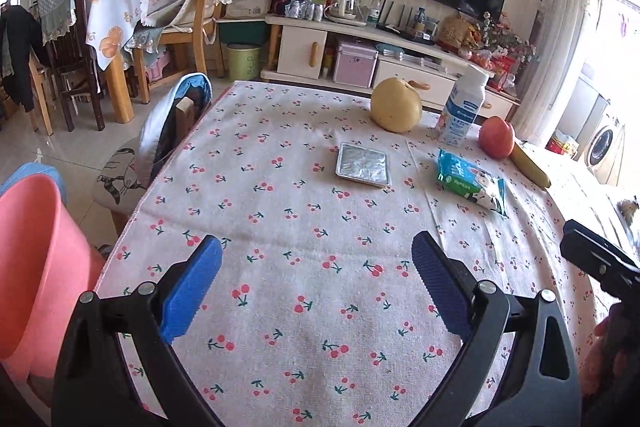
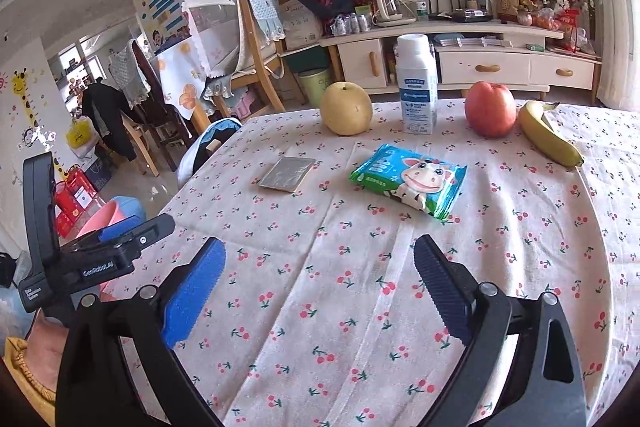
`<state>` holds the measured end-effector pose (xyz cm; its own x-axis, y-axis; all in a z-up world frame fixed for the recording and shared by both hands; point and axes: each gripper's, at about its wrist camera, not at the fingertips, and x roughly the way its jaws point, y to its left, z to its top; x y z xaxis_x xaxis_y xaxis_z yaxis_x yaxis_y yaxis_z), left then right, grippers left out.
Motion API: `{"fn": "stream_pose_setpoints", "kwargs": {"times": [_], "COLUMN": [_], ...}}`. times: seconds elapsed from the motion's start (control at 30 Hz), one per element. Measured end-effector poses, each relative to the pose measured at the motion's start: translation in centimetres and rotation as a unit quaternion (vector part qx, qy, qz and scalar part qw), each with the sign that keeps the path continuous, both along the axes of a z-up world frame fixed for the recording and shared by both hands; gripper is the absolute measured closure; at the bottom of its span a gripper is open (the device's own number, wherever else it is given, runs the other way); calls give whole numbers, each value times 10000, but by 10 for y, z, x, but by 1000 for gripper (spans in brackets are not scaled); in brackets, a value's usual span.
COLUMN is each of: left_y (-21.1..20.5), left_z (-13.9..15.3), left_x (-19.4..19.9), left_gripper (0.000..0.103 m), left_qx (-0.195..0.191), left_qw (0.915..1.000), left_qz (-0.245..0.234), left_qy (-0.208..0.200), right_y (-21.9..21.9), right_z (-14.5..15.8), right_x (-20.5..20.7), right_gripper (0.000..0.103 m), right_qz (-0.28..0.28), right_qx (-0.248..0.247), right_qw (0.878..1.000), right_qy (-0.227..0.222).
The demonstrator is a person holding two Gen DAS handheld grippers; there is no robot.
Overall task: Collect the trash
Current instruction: 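Move both grippers back to the foil tray and blue wipes pack, then grasp the silver foil tray with the left gripper while the right grasps the blue cow wipes pack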
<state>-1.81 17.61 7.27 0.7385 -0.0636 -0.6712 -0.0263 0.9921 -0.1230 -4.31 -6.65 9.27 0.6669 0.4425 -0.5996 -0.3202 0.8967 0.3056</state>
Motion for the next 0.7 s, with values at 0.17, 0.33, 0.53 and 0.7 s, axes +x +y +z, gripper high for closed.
{"fn": "stream_pose_setpoints", "kwargs": {"times": [0.17,0.33,0.53,0.7], "left_y": [-16,-36,-54,-65], "left_z": [-4,-12,-26,-38], "left_x": [16,50,106,139], "left_gripper": [7,7,7,7], "left_qx": [40,134,134,406], "left_qw": [9997,9989,9971,9938], "left_qz": [-235,-420,-621,-787], "left_qy": [39,124,429,671], "right_y": [-27,-43,-40,-34], "right_z": [-16,-33,-41,-48], "right_x": [32,69,108,141], "right_gripper": [9,9,9,9], "right_qz": [-320,-401,-82,358], "right_qx": [-9,-47,-452,-392], "right_qw": [9993,9982,9983,9974], "right_qy": [190,454,363,490]}}
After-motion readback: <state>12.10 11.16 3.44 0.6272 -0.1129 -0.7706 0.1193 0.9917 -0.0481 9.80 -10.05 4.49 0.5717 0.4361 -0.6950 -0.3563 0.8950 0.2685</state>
